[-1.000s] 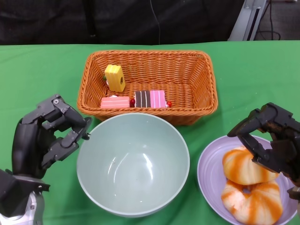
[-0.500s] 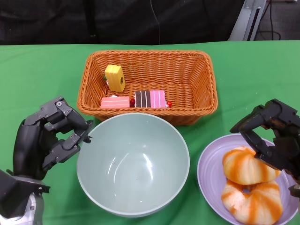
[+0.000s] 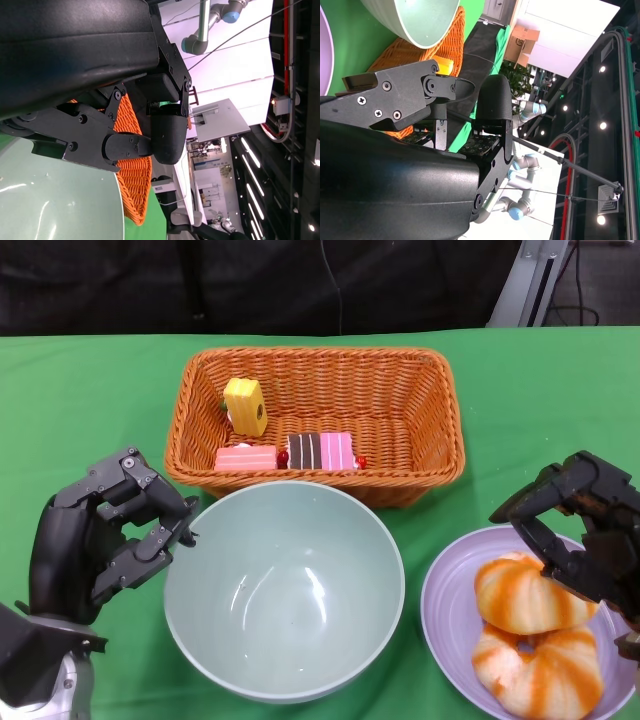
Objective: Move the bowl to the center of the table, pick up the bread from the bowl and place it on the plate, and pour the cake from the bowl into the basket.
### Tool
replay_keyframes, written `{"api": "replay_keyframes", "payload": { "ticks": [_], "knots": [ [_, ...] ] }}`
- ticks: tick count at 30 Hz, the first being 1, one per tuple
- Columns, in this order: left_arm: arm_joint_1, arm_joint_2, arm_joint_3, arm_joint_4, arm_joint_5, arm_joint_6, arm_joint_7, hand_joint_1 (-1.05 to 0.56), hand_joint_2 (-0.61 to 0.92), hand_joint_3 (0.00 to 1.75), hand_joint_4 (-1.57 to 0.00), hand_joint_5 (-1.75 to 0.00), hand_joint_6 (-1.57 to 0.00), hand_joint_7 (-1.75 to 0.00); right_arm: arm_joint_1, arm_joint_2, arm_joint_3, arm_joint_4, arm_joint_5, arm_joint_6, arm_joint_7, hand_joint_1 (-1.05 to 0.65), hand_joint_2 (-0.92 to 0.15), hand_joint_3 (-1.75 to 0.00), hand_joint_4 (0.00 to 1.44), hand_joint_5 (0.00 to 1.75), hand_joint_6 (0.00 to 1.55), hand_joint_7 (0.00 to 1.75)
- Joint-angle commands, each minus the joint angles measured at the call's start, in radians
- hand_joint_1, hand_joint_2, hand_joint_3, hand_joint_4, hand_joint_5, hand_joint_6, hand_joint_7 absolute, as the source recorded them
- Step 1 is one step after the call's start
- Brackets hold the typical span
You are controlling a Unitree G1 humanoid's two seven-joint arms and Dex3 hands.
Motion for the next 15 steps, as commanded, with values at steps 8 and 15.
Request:
{"api": "replay_keyframes", "payload": {
  "ticks": [8,15],
  "knots": [
    [-0.009,0.002,0.019,-0.007,-0.007,0.017,0.001,-0.08,0.87,0.41,-0.79,-1.67,-0.80,-1.41,-0.020,-0.001,-0.011,0.002,0.018,0.008,-0.001,-0.12,-0.92,-0.37,0.74,1.30,0.58,1.27],
    [-0.010,0.000,0.024,-0.009,-0.006,0.016,-0.001,-0.07,0.88,0.42,-0.78,-1.67,-0.80,-1.41,-0.019,-0.003,-0.012,0.001,0.020,0.012,0.002,-0.11,-0.92,-0.38,0.73,1.30,0.59,1.25]
  ]
}}
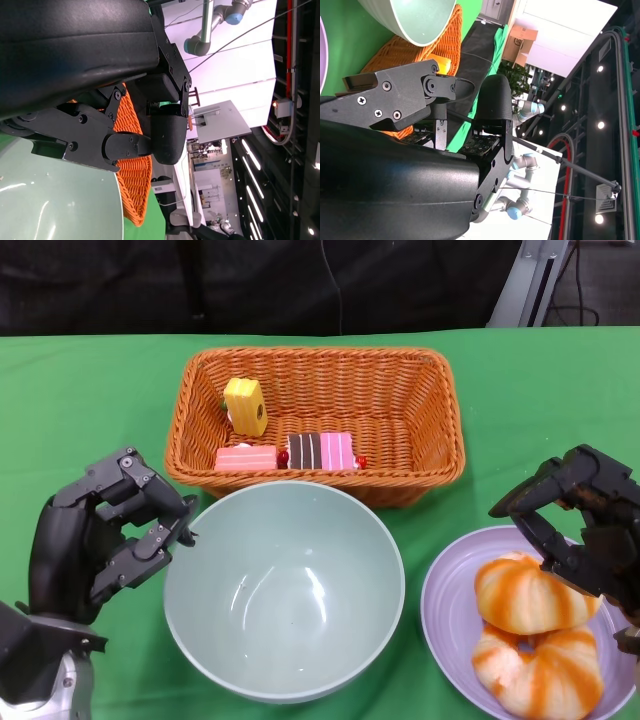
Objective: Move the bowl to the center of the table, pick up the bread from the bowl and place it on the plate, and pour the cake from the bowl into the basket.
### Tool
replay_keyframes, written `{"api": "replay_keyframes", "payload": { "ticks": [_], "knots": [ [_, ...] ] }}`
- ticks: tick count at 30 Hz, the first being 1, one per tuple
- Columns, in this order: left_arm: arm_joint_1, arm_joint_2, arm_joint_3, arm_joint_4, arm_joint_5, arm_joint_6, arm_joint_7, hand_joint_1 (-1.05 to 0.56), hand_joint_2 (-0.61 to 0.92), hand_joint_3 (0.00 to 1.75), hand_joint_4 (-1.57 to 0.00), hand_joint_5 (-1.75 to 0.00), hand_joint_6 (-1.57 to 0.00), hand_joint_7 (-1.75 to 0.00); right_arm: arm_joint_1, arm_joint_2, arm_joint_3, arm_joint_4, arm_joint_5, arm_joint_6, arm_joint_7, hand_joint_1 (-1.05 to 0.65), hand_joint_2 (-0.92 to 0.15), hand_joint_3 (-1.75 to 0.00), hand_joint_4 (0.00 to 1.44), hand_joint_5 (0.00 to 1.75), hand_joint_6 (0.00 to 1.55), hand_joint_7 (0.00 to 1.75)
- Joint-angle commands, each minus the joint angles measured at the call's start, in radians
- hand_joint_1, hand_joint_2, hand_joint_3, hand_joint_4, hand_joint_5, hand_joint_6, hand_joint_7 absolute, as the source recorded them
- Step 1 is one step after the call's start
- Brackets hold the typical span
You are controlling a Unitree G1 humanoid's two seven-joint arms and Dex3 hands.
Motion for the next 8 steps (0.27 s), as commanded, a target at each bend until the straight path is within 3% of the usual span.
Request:
{"api": "replay_keyframes", "payload": {
  "ticks": [1,8],
  "knots": [
    [-0.006,0.007,0.011,-0.012,0.003,0.000,0.006,-0.07,0.88,0.43,-0.79,-1.67,-0.80,-1.41,-0.010,-0.002,-0.011,0.002,0.014,0.000,0.000,-0.11,-0.92,-0.38,0.73,1.31,0.59,1.25],
    [-0.006,0.007,0.015,-0.012,0.006,-0.002,0.008,-0.07,0.88,0.43,-0.78,-1.67,-0.79,-1.43,-0.015,-0.002,-0.014,0.013,0.005,-0.014,-0.004,-0.12,-0.92,-0.38,0.73,1.31,0.59,1.26]
  ]
}}
